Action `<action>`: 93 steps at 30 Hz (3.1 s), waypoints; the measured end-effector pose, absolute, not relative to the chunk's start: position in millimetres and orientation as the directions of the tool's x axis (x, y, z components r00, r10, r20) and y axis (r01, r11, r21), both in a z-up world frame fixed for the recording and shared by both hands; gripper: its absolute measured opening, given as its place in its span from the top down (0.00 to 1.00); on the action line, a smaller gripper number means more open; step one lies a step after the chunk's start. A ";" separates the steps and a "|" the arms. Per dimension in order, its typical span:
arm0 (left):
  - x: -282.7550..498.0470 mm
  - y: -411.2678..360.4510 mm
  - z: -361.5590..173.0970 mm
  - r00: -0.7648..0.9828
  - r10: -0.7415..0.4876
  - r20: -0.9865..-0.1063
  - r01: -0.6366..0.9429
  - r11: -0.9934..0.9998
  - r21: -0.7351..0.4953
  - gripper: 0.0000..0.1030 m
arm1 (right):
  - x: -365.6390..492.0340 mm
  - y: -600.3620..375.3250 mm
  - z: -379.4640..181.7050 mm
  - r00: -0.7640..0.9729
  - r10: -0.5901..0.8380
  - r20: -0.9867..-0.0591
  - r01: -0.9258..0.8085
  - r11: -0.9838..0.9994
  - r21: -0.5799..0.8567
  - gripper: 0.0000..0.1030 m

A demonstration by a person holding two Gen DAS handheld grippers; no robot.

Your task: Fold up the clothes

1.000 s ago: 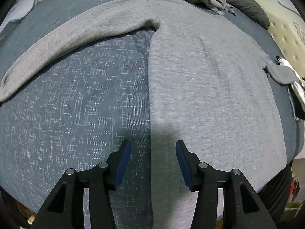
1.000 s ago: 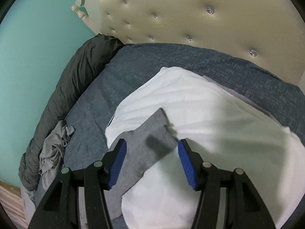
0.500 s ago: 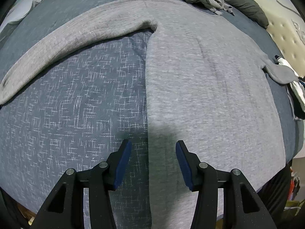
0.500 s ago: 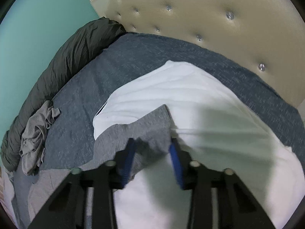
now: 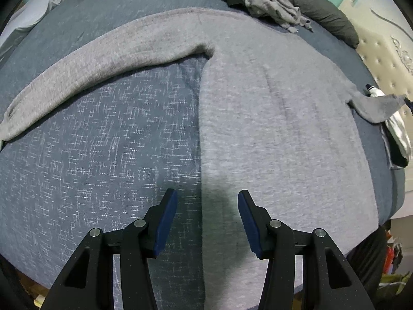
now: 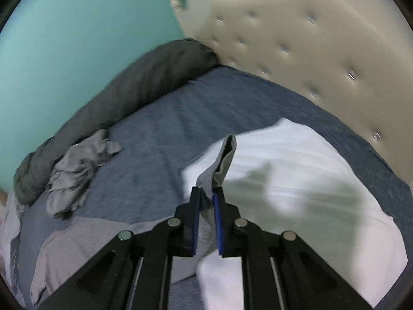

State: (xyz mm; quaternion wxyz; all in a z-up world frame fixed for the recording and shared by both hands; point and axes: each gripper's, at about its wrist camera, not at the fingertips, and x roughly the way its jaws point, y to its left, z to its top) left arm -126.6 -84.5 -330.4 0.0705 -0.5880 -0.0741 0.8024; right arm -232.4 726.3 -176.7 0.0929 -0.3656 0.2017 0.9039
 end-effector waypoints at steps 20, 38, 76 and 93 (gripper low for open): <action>-87.4 -113.8 -279.5 -0.391 0.294 -0.872 -0.092 -0.955 -0.281 0.48 | -232.8 410.2 -87.8 -0.673 -0.452 -0.585 0.282 -0.888 0.362 0.91; -66.5 -144.2 -275.5 -0.416 0.353 -0.838 -0.060 -0.930 -0.362 0.45 | -157.7 162.9 -196.1 -0.276 -0.628 -0.727 0.563 -0.719 0.407 0.91; -154.8 -74.4 -367.3 -0.298 0.395 -0.869 0.012 -0.909 -0.418 0.44 | -126.6 320.0 -263.9 -0.280 -0.526 -0.803 0.286 -0.844 0.453 0.80; -158.2 -67.1 -377.6 -0.295 0.391 -0.872 -0.003 -0.913 -0.408 0.96 | -116.1 367.6 -291.0 -0.285 -0.492 -0.823 0.189 -0.870 0.455 0.79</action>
